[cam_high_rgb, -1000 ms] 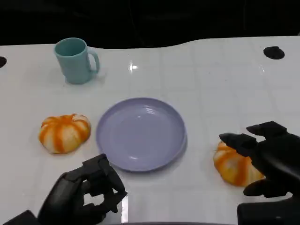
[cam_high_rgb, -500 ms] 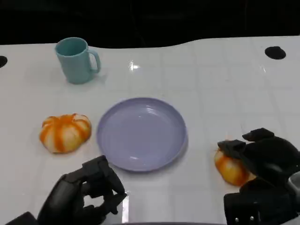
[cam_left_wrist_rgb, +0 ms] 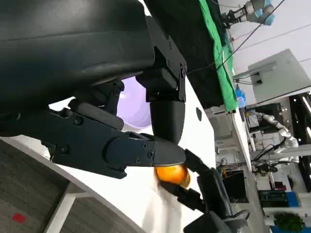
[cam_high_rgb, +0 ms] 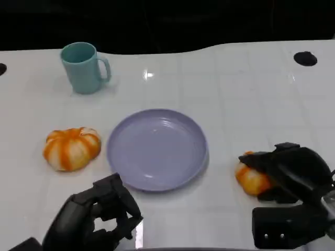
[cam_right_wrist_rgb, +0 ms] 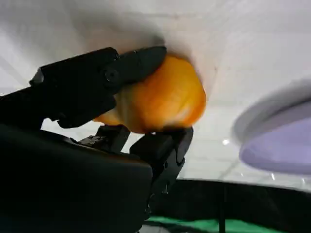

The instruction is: Grasp the bread from the table and place it into the plate.

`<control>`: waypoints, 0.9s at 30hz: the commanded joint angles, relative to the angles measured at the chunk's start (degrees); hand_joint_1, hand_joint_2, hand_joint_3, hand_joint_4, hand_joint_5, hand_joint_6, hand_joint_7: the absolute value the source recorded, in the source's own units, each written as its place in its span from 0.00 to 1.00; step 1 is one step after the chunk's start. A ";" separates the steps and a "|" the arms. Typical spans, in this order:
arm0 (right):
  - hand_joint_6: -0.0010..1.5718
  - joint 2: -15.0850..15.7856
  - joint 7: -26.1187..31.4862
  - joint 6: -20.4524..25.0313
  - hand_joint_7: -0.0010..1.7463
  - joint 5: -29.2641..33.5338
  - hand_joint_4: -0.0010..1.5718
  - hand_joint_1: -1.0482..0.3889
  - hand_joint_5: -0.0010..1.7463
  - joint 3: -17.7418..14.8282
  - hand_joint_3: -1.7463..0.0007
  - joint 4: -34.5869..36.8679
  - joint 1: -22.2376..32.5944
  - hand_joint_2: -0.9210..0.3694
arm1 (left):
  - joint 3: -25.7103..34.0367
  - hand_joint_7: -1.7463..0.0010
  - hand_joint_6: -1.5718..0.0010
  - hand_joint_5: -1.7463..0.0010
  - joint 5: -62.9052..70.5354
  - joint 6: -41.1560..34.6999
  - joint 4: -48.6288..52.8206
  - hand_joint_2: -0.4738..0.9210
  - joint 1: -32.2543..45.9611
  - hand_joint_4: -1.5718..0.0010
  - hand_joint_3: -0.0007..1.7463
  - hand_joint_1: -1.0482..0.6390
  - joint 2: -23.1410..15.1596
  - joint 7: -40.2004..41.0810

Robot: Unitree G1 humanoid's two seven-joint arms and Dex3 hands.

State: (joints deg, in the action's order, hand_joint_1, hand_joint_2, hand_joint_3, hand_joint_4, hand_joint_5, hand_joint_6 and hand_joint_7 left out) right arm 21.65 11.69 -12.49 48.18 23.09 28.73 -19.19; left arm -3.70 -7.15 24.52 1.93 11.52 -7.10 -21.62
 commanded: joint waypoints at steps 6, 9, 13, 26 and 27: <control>0.45 0.67 8.66 -5.84 1.00 -2.22 0.58 0.65 1.00 -0.47 0.38 3.36 -0.50 0.36 | 0.13 0.12 0.61 0.00 0.92 -1.42 -1.72 1.00 0.46 0.57 0.19 0.28 -0.21 1.09; 0.50 0.77 12.55 -7.60 0.93 -1.78 0.60 0.65 1.00 -0.56 0.32 3.31 -0.57 0.42 | 0.06 0.12 0.61 0.00 0.88 -1.92 -2.26 1.00 0.62 0.57 0.19 0.28 -0.13 1.10; 0.53 0.58 15.31 -8.18 0.90 -1.92 0.61 0.65 1.00 -0.95 0.26 2.21 -0.51 0.47 | -0.08 0.12 0.62 0.00 0.73 -2.06 -2.61 1.00 0.68 0.56 0.18 0.29 -0.13 1.02; 0.48 -1.99 14.12 -13.92 0.99 -7.74 0.63 0.66 1.00 -3.05 0.19 -3.31 -1.90 0.49 | -0.52 0.10 0.62 0.00 0.82 -2.14 -2.39 1.00 0.38 0.56 0.18 0.30 0.20 1.35; 0.48 -2.23 13.70 -14.10 0.99 -8.05 0.63 0.65 1.00 -3.16 0.20 -3.56 -1.98 0.49 | -0.54 0.10 0.62 0.00 0.92 -1.97 -2.30 1.00 0.37 0.56 0.18 0.30 0.22 1.37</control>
State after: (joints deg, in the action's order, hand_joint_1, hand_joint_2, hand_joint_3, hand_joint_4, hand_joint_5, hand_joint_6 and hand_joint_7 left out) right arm 19.66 26.22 -25.85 41.82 20.91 26.19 -20.11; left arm -4.32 -6.67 22.44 -0.18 11.67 -6.64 -20.82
